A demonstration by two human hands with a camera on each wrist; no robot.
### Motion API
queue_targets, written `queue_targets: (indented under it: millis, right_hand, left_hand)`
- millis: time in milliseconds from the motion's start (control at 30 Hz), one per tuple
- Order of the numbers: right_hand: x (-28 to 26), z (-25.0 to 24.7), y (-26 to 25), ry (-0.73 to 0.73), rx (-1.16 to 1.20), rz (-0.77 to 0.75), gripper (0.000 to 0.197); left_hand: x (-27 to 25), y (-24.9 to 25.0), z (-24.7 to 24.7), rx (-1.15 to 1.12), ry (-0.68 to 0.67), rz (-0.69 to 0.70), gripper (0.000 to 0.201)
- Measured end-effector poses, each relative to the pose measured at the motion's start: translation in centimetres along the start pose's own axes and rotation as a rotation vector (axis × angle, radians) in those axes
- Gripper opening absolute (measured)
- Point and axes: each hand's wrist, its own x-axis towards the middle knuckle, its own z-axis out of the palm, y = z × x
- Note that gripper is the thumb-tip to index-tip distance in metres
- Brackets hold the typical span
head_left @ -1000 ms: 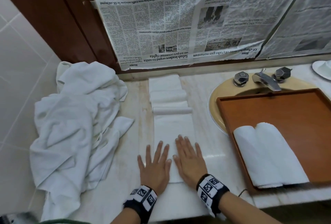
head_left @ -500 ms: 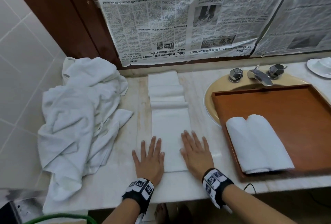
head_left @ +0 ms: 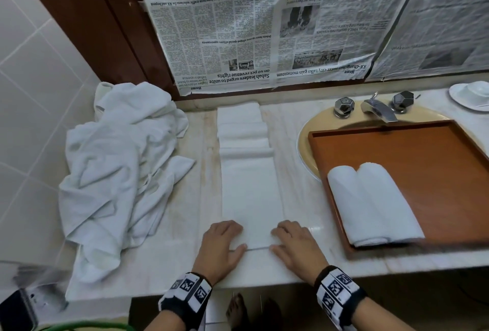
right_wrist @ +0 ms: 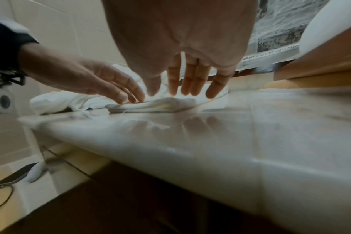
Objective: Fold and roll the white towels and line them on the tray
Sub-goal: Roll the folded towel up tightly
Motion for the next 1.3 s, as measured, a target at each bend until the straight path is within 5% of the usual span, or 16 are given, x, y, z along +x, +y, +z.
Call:
queue_targets:
  millis: [333, 400, 533, 700, 867, 1000, 1133, 1300]
  right_hand:
    - [2.0, 1.0, -1.0, 0.016, -0.191, -0.101, 0.020]
    - [2.4, 0.7, -1.1, -0.022, -0.140, -0.054, 0.009]
    - [3.5, -0.4, -1.3, -0.139, 0.036, 0.119, 0.026]
    - [4.1, -1.6, -0.9, -0.161, 0.220, 0.164, 0.019]
    - [2.9, -1.8, -0.6, -0.209, 0.256, 0.148, 0.037]
    - [2.9, -2.0, -0.2, -0.181, 0.312, 0.236, 0.021]
    - [4.4, -2.6, 0.2, -0.131, 0.405, 0.372, 0.019]
    - [4.3, -1.7, -1.3, -0.098, 0.106, 0.270, 0.015]
  left_hand:
    - [1.4, 0.0, -0.5, 0.150, -0.148, 0.073, 0.035]
    - [1.7, 0.6, -0.7, 0.253, -0.157, 0.061, 0.035]
    - [1.9, 1.8, -0.8, 0.345, -0.153, -0.009, 0.037]
    - [1.9, 1.8, -0.8, 0.347, -0.121, -0.018, 0.039]
    - [2.1, 0.4, -1.1, 0.176, -0.094, 0.001, 0.029]
    - [2.3, -0.6, -2.1, -0.104, -0.146, -0.031, 0.030]
    - [2.8, -1.2, -2.4, -0.265, -0.044, -0.116, 0.015]
    - [3.4, -0.5, -1.7, -0.151, 0.010, -0.228, 0.020]
